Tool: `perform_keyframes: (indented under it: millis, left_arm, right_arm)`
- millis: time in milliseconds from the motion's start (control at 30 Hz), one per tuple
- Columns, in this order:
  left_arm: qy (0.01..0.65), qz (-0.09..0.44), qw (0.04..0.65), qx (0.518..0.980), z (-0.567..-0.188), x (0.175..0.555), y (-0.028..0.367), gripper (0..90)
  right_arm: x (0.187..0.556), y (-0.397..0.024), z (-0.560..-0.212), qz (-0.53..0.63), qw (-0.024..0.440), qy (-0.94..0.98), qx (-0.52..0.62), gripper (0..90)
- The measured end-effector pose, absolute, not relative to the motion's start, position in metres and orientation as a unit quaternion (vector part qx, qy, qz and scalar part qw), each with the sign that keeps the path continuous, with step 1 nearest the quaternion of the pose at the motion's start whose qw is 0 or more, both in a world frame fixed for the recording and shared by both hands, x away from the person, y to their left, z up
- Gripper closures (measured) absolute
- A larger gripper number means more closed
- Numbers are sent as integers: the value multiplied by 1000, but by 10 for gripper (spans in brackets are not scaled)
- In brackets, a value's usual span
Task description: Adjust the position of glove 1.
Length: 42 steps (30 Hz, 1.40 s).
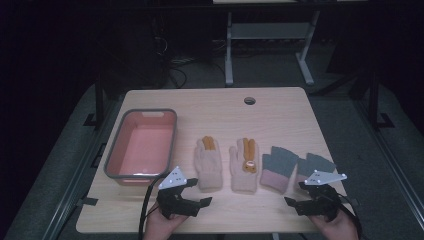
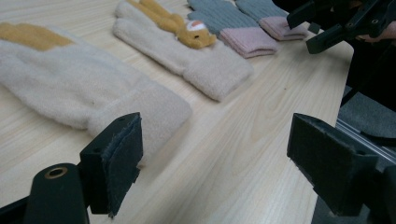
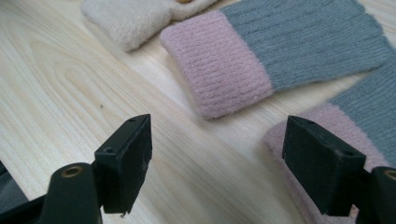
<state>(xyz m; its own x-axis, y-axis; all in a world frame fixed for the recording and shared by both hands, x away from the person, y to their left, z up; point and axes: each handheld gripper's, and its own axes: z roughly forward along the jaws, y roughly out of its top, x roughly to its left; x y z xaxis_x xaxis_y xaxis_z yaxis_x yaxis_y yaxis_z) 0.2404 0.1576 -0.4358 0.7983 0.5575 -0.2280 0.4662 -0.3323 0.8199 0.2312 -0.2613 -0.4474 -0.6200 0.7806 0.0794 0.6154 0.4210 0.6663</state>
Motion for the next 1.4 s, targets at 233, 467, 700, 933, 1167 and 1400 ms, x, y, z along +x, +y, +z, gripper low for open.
perform_keyframes:
  millis: [233,467,700,933,1167,1400]
  left_arm:
    - [322,29,487,812,-440,240,159,183]
    - [316,42,489,812,-436,236,160,183]
    - [310,48,484,817,-437,237,155,183]
    - [308,57,487,815,-436,237,156,184]
    - [306,58,485,817,-436,239,157,184]
    - [305,61,485,817,-435,239,157,179]
  right_arm:
    - [230,-258,-444,338,121,837,413,235]
    - [232,-251,-443,335,118,844,402,236]
    - [238,-241,-445,330,108,852,391,236]
    - [240,-234,-445,324,105,857,387,237]
    - [248,-220,-441,321,101,864,374,236]
    - [251,-209,-441,318,101,868,368,240]
